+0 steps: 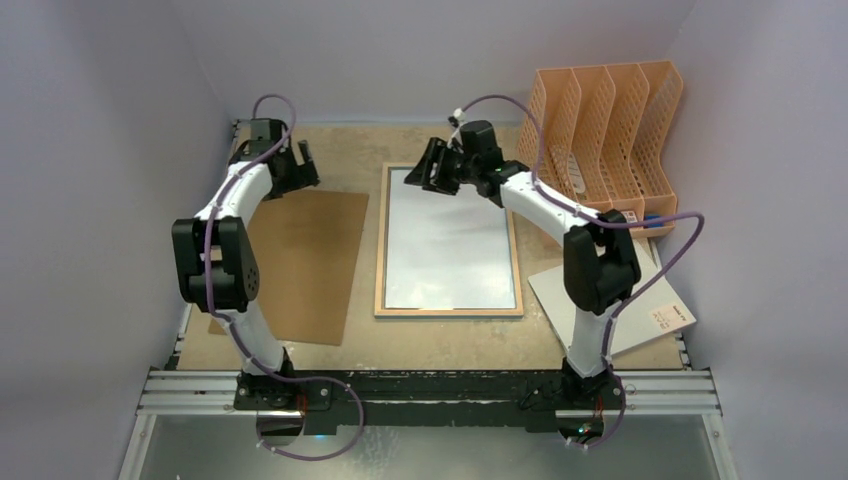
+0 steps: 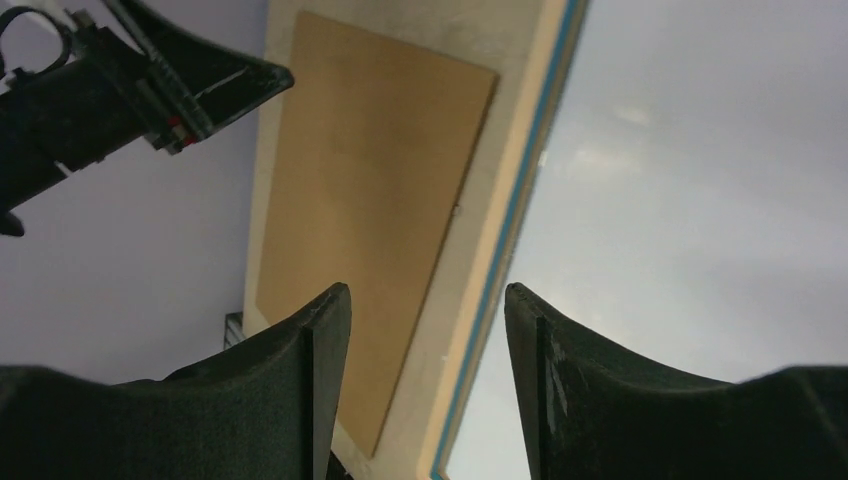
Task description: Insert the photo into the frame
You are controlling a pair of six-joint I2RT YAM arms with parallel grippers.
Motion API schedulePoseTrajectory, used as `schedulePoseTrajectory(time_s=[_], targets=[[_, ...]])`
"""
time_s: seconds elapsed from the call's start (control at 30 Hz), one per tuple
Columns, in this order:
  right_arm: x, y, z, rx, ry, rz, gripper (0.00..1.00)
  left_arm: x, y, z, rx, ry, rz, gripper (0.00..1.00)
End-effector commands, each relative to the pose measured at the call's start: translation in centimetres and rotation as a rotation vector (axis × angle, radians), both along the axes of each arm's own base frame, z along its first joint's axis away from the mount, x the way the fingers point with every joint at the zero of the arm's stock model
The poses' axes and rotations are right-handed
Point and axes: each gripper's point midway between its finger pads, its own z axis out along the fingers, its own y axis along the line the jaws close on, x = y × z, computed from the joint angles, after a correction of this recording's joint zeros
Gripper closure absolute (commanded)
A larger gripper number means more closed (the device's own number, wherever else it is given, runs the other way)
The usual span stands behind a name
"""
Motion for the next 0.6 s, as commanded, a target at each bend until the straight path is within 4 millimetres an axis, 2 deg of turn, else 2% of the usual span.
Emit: schedulePoseTrajectory(time_s=[0.0,0.1,0.2,0.27,0.37,0.43,0.53,0.57], targets=[[-0.3,5.4,2.4,0.097,-0.041,0.025,0.39,0.7,7.1,0.5,0.107,-0.037,0.137,0.1],[-0.1,7.8,2.0,0.095,-0.002,-0.016,0.43,0.1,10.5,-1.0,0.066,-0.015,0.243,0.1],[0.4,9.4,1.3,0.058,0.036,-0.036,0.46,-0.6,12.7,-1.9,-0.057,-0.01,0.312,0.11],[0.4,10.3,0.7,0.05,0.053,-0.05,0.46,-0.7,13.3,-2.3,-0.141,-0.028,0.33,0.1],[-0.2,11.6,-0.5,0.04,0.079,-0.057,0.46,-0.5,13.1,-3.0,-0.221,-0.051,0.321,0.11],[-0.6,12.4,-1.1,0.038,0.08,-0.049,0.45,-0.8,13.5,-3.9,-0.202,-0.025,0.334,0.13],[-0.9,13.9,-1.6,0.067,0.05,-0.01,0.43,-2.8,16.4,-5.7,-0.066,0.055,0.462,0.13],[-1.1,14.3,-2.0,0.071,0.055,0.0,0.43,-3.2,16.7,-6.1,-0.05,0.065,0.475,0.13]])
